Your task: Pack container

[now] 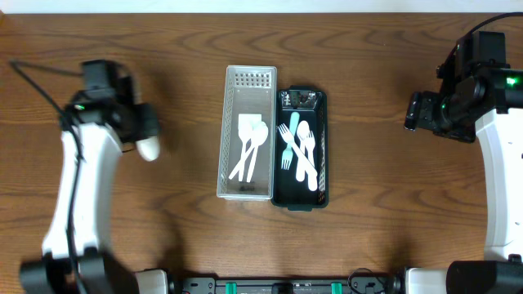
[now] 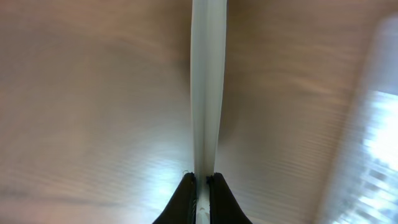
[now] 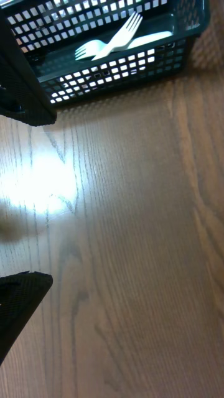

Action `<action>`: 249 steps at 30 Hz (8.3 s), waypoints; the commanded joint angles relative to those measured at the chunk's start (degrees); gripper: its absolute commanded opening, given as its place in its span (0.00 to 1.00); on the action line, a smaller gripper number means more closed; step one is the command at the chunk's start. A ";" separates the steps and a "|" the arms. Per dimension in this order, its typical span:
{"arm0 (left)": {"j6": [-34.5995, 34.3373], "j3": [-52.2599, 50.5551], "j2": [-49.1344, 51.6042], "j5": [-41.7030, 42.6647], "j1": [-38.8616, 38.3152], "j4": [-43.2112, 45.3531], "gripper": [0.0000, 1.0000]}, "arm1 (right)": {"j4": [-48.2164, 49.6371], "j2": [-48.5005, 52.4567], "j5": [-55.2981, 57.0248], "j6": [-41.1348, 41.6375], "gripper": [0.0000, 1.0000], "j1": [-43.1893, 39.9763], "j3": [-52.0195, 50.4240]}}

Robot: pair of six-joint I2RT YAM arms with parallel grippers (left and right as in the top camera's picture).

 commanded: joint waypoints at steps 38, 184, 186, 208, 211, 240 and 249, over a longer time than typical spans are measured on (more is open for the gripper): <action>-4.44 8.66 -2.36 -15.58 -32.68 0.28 0.75 | 3.48 0.04 0.02 -1.03 0.75 0.09 -0.35; 4.33 -41.94 -76.65 -12.59 -14.56 -12.20 0.98 | 74.14 -88.13 0.15 -29.07 0.99 12.39 -91.73; 4.33 -41.94 -76.65 -12.59 -14.56 -12.20 0.98 | 74.16 -88.13 0.15 -29.05 0.99 12.39 -91.71; 3.69 -56.26 -85.42 -10.82 -13.46 31.95 0.98 | 74.14 -88.13 0.15 -29.07 0.99 12.39 -91.71; 3.98 -61.35 -85.42 -10.38 -13.42 40.72 0.98 | 74.16 -88.13 0.15 -29.07 0.99 12.39 -91.71; 3.89 -70.88 -84.19 -9.79 -13.35 43.06 0.98 | 74.14 -88.13 0.15 -29.07 0.99 12.39 -91.71; 3.89 -70.90 -84.15 -9.81 -13.35 43.06 0.98 | 74.16 -88.13 0.15 -29.07 0.99 12.39 -91.71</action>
